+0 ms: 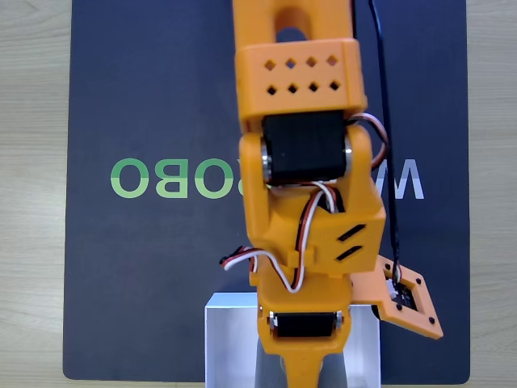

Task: Grab the usb to bin

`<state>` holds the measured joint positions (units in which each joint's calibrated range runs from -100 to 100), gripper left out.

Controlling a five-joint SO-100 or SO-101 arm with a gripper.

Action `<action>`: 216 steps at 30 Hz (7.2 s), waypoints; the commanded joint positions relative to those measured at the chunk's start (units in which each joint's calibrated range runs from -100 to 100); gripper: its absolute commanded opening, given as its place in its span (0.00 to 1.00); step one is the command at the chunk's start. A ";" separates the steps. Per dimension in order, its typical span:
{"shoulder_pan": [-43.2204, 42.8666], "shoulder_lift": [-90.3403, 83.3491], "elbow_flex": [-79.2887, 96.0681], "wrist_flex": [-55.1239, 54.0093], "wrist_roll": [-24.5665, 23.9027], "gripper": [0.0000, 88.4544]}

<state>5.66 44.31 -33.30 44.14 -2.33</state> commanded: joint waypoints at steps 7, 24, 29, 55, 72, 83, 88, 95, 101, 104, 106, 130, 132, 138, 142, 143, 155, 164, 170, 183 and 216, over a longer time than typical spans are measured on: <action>0.74 0.84 -3.19 -0.97 0.18 0.15; 0.74 0.84 -3.10 -1.06 0.12 0.16; 0.74 0.84 -3.10 -1.06 0.12 0.16; 0.74 0.84 -3.10 -1.06 0.18 0.79; 0.57 -0.10 -3.19 2.17 -0.35 0.87; 0.49 -11.80 -2.92 8.81 -0.40 0.36; 0.65 -21.97 2.86 8.72 -0.35 0.08; -0.10 -42.91 20.66 2.26 0.12 0.01; -0.61 -65.12 43.15 -0.62 0.18 0.01; -0.10 -77.76 59.14 -0.53 1.60 0.01; -0.10 -87.25 71.97 -0.62 4.96 0.01; -0.27 -143.55 120.20 30.89 6.70 0.01; -0.36 -143.38 121.92 30.55 6.70 0.01; -0.02 -143.38 125.08 29.59 6.70 0.01; -0.10 -143.38 125.08 29.59 6.70 0.01; -0.10 -143.38 125.08 29.59 6.70 0.01; -0.10 -143.38 125.08 29.59 6.70 0.01; -0.10 -143.38 125.08 29.59 6.70 0.01; -0.10 -143.38 125.08 29.59 6.70 0.01; -0.10 -143.38 125.08 29.59 6.70 0.01; -0.10 -143.38 125.08 29.59 6.70 0.01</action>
<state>5.13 -99.07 91.69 73.71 4.17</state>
